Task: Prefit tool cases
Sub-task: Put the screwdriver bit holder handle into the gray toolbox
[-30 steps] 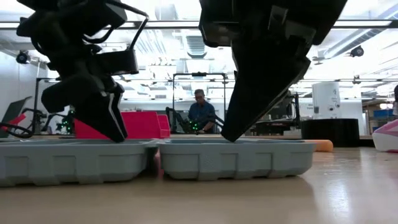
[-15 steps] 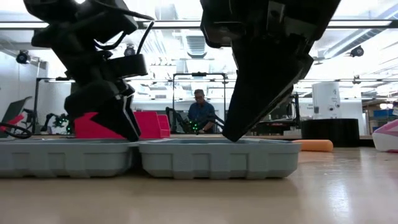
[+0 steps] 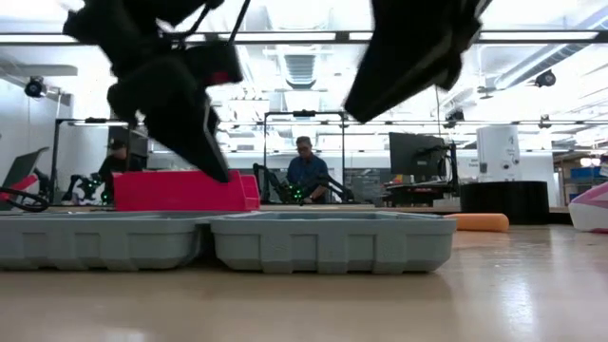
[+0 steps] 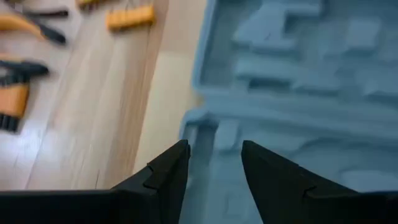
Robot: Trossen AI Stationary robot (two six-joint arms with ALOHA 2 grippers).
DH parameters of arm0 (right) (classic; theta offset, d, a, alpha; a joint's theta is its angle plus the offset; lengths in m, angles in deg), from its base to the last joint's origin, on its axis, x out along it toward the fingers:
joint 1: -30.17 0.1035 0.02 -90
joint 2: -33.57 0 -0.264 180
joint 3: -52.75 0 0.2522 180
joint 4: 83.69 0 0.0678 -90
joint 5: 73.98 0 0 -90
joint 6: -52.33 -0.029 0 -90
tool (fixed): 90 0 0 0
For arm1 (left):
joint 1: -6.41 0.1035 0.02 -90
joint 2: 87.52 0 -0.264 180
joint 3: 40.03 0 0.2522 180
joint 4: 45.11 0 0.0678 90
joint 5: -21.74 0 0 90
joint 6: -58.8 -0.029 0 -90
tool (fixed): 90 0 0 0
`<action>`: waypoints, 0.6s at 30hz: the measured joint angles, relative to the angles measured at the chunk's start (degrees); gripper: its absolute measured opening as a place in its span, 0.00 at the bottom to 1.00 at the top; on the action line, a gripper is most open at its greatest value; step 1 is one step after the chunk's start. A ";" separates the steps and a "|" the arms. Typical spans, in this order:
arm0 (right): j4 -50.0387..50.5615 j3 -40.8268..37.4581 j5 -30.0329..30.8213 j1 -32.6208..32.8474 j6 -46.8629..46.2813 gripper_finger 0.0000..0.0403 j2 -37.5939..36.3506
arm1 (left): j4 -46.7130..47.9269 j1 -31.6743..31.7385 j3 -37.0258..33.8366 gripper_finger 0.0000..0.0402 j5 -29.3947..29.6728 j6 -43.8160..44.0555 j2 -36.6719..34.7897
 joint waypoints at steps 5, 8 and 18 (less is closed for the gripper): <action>9.26 0.00 3.76 -0.09 -3.37 0.18 -4.56 | 1.86 -0.19 3.93 0.39 -0.01 1.08 0.00; 13.11 0.00 5.37 -0.37 -4.72 0.17 -7.24 | 2.76 -0.17 6.10 0.39 -0.45 2.92 0.00; 33.72 0.00 5.59 -6.60 -14.57 0.25 -12.58 | 2.98 -0.50 7.27 0.39 -3.01 9.54 -0.02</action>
